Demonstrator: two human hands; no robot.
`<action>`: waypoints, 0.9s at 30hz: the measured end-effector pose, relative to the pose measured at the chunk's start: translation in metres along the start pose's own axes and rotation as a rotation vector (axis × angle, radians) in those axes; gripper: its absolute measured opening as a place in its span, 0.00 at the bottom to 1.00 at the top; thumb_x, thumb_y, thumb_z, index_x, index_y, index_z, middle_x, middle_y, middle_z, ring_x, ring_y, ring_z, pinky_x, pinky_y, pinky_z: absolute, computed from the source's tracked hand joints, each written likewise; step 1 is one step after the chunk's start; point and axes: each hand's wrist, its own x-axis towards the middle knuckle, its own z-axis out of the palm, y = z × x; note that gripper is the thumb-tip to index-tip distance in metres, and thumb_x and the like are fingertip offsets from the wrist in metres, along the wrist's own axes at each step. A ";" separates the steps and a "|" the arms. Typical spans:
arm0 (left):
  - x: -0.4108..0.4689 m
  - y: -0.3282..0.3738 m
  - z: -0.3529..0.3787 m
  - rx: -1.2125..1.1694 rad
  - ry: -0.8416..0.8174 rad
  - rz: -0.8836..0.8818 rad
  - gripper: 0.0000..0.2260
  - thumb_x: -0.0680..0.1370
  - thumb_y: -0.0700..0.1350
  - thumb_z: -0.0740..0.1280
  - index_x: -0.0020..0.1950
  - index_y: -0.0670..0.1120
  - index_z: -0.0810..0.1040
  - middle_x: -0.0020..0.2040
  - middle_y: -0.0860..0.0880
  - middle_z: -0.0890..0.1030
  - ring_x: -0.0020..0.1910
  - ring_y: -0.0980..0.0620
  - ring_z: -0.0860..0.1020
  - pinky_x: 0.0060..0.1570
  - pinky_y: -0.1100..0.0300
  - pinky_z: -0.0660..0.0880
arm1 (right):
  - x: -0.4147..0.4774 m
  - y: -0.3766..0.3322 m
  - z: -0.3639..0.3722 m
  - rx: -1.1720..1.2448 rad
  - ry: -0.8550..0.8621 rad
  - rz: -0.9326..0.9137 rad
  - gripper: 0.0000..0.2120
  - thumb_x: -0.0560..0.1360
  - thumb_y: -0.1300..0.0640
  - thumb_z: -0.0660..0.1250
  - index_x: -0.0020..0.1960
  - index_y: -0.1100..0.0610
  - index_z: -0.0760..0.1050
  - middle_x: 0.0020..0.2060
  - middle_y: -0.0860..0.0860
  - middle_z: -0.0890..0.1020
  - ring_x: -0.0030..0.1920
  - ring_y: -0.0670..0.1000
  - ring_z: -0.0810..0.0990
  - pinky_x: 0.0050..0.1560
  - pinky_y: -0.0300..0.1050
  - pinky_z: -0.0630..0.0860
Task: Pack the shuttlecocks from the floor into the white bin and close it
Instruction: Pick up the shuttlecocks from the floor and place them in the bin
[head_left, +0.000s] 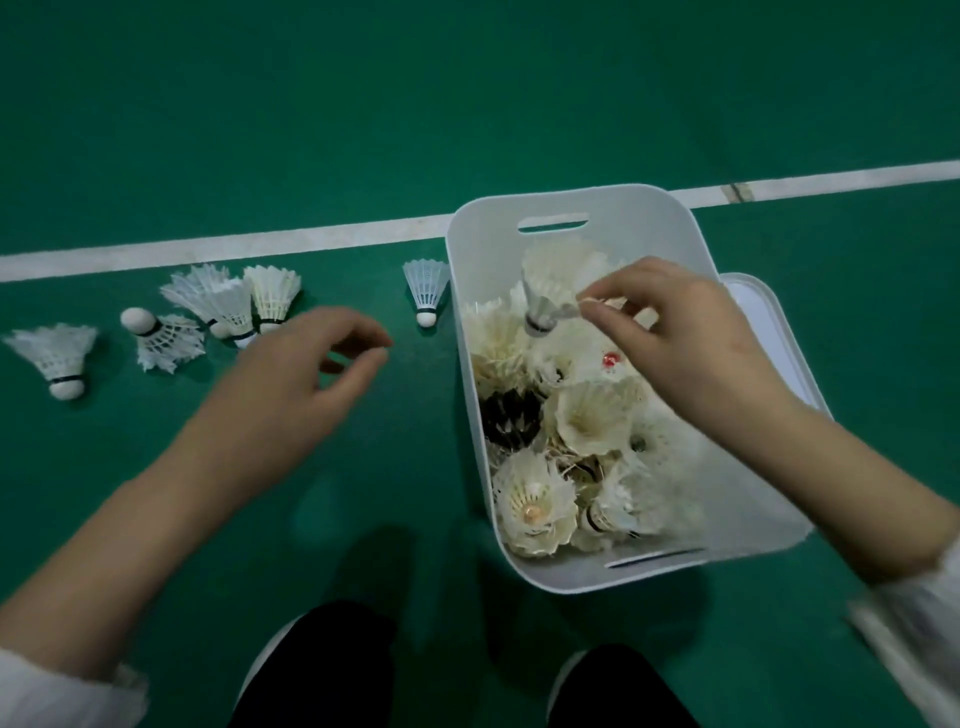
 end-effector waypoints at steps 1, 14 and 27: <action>0.003 -0.011 -0.004 0.036 -0.007 -0.043 0.04 0.76 0.43 0.65 0.48 0.48 0.78 0.46 0.51 0.80 0.46 0.63 0.76 0.44 0.79 0.67 | 0.013 0.000 0.001 -0.016 0.002 0.026 0.11 0.77 0.50 0.62 0.53 0.53 0.80 0.49 0.47 0.80 0.42 0.48 0.77 0.46 0.43 0.70; 0.004 -0.070 0.009 0.079 -0.139 -0.145 0.03 0.76 0.45 0.65 0.46 0.51 0.78 0.41 0.58 0.79 0.42 0.62 0.76 0.44 0.62 0.73 | 0.117 0.014 0.101 -0.372 -0.329 0.106 0.12 0.78 0.58 0.60 0.58 0.56 0.79 0.57 0.56 0.76 0.61 0.57 0.70 0.58 0.51 0.70; 0.021 -0.115 0.020 0.208 -0.188 -0.206 0.05 0.77 0.45 0.63 0.49 0.47 0.77 0.46 0.49 0.79 0.46 0.50 0.77 0.47 0.55 0.74 | 0.116 -0.012 0.089 -0.615 -0.523 0.042 0.19 0.78 0.62 0.56 0.67 0.54 0.69 0.62 0.58 0.70 0.64 0.58 0.66 0.61 0.55 0.70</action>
